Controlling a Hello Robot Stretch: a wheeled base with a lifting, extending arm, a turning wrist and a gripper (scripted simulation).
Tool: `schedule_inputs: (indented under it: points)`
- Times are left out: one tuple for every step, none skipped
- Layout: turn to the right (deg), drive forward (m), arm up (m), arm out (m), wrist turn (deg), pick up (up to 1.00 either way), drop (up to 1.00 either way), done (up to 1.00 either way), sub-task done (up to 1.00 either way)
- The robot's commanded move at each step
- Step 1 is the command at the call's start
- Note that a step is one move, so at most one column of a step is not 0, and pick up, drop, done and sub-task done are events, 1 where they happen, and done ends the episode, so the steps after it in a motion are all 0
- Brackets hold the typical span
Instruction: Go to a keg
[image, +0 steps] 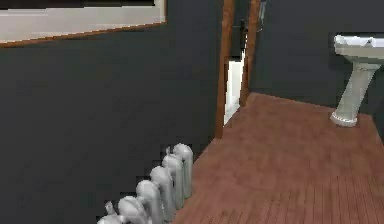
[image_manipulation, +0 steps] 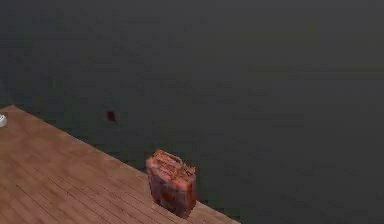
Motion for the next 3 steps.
schedule_inputs:
  points:
    - [36.0,0.00,0.00,0.00,0.0,0.00,0.00,0.00,0.00]
    - [0.0,1.00,0.00,0.00,0.0,0.00,0.00,0.00,0.00]
    - [0.0,0.35,0.00,0.00,0.0,0.00,0.00,0.00,0.00]
